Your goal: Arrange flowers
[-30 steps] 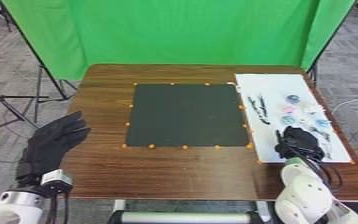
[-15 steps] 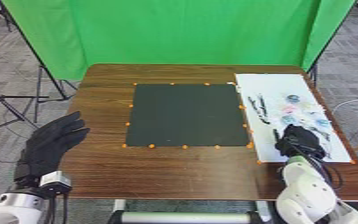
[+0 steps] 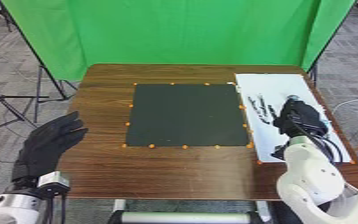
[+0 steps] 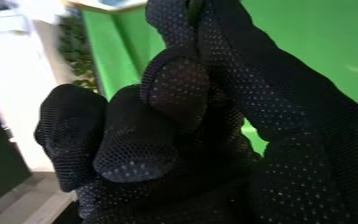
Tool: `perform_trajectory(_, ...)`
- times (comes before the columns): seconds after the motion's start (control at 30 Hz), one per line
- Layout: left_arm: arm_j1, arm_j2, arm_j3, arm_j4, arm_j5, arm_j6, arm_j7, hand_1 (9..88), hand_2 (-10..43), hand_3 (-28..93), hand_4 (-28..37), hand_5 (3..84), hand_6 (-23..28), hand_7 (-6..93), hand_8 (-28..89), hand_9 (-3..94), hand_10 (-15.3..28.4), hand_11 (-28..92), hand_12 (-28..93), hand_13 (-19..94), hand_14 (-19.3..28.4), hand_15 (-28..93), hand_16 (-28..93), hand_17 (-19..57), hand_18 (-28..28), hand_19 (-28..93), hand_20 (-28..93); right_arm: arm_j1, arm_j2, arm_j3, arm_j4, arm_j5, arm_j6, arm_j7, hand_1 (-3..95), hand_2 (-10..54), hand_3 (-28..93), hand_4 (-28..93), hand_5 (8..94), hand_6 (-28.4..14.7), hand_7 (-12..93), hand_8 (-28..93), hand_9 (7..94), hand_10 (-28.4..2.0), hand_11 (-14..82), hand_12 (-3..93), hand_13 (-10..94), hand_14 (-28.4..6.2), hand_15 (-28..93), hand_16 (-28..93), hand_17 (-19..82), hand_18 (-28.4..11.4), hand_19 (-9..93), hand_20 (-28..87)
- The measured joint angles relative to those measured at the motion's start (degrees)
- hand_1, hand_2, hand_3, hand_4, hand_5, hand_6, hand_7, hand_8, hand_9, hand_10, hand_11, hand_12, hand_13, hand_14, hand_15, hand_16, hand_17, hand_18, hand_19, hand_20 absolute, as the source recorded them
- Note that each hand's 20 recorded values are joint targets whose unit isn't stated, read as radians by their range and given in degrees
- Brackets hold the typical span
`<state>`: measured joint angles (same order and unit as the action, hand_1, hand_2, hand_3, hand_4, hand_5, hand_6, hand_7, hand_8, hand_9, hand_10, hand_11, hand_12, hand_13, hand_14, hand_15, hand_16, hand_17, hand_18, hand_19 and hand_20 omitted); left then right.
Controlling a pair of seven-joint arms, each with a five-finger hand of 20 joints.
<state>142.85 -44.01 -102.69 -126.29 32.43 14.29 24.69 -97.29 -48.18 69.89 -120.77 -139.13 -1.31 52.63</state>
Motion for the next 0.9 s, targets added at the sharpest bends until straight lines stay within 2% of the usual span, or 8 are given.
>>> perform_trajectory(0.17, 1.26, 0.0, -1.35, -0.56, -0.14, 0.34, 0.09, 26.2, 3.9, 81, -22.3, 40.7, 10.8, 17.2, -10, 35.5, 20.3, 31, 9, 22, 26.4, 59, -13, -10.0, 21.6, 59, 6, 7.43, -0.7, -7.22, -0.04, 3.87, -1.66, -1.25, 51.9, -9.5, 76, -22, 87.0, -4.6, 28, 26, 84.0, -13.5, 61.5, 30.4, 83, -9.1, 78, 28, 64, -18.2, 93, 55)
perform_trajectory(0.33, 2.65, 0.0, -2.33, -1.06, -0.32, 0.89, 0.45, 26.1, 3.9, 81, -22.3, 40.8, 10.7, 17.1, -10, 35.4, 20.3, 31, 9, 22, 26.4, 59, -13, -10.0, 21.6, 59, 6, 17.15, -6.03, -16.02, 2.88, 10.59, -7.71, -2.28, 51.8, -9.5, 76, -22, 87.2, -4.6, 28, 26, 84.2, -13.6, 61.5, 30.4, 83, -9.0, 78, 28, 64, -18.4, 93, 56)
perform_trajectory(0.53, 2.53, -0.1, -2.33, -1.06, -0.24, 0.97, 0.11, 26.2, 3.9, 82, -22.3, 40.8, 10.8, 17.2, -10, 35.5, 20.3, 30, 9, 22, 26.4, 59, -13, -10.0, 21.6, 59, 6, 24.87, -16.05, -22.15, 9.72, 12.94, -12.56, -3.57, 51.9, -9.5, 76, -22, 87.3, -4.6, 28, 26, 84.2, -13.5, 61.6, 30.4, 83, -9.1, 78, 28, 65, -18.3, 93, 56)
perform_trajectory(0.77, 1.92, -0.1, -2.31, -1.07, -0.1, 0.97, -0.48, 26.1, 3.9, 81, -22.2, 40.8, 10.8, 17.1, -10, 35.5, 20.4, 30, 9, 22, 26.4, 59, -13, -10.0, 21.5, 59, 6, 28.08, -24.18, -26.25, 14.86, 11.95, -16.37, -5.11, 51.8, -9.5, 76, -22, 87.4, -4.7, 27, 26, 84.5, -13.4, 61.5, 30.3, 84, -8.9, 78, 28, 65, -18.3, 93, 56)
perform_trajectory(0.9, 0.51, -0.03, -1.41, -0.99, 0.28, 0.95, -1.32, 26.2, 3.9, 81, -22.2, 40.8, 10.8, 17.1, -10, 35.5, 20.4, 30, 9, 22, 26.4, 59, -13, -10.0, 21.5, 59, 6, 27.87, -28.81, -26.35, 17.83, 9.88, -19.54, -6.35, 51.8, -9.5, 76, -22, 87.5, -4.7, 27, 25, 84.5, -13.4, 61.5, 30.3, 84, -8.9, 78, 28, 65, -18.2, 93, 55)
